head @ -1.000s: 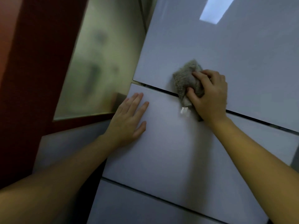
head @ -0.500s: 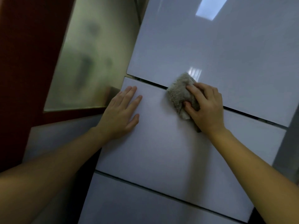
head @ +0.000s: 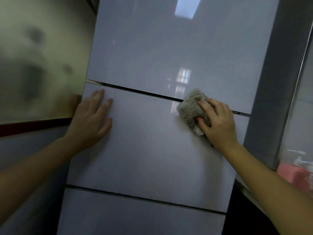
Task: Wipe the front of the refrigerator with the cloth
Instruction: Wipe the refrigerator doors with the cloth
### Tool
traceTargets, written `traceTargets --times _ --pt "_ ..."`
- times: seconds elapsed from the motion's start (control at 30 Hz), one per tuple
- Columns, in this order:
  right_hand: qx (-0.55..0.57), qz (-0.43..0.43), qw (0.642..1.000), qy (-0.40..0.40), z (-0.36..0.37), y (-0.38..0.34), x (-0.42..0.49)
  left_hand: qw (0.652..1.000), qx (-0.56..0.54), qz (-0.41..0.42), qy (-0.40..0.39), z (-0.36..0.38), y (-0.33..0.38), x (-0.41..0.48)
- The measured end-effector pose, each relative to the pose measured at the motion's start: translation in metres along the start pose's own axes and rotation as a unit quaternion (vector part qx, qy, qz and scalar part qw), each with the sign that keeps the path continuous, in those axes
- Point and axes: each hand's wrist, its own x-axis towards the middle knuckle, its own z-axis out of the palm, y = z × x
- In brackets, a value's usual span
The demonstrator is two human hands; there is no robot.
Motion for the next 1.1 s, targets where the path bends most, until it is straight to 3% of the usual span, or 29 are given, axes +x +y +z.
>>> traceTargets --times 0.2,0.33,0.5,0.7,0.87,1.1 --pt "0.014 0.027 1.000 0.001 -0.008 0.012 0.000 0.995 0.016 0.095 0.008 -0.001 0.048 0.039" --pt "0.019 0.054 0.998 0.008 -0.017 0.032 -0.007 0.997 0.004 0.069 0.021 -0.003 0.057 0.057" --pt "0.004 0.021 1.000 0.003 -0.020 0.048 0.001 0.999 -0.004 0.047 0.017 0.002 0.059 0.066" --pt "-0.012 -0.040 0.999 -0.012 -0.028 0.071 0.047 0.995 0.022 0.094 0.026 -0.010 0.045 0.096" --pt "0.011 -0.001 1.000 0.007 -0.045 0.102 0.137 0.995 0.023 0.094 0.021 -0.044 0.038 0.183" --pt "0.028 -0.013 0.999 0.007 -0.062 0.146 0.310 0.998 0.005 0.054 0.013 -0.106 0.027 0.344"
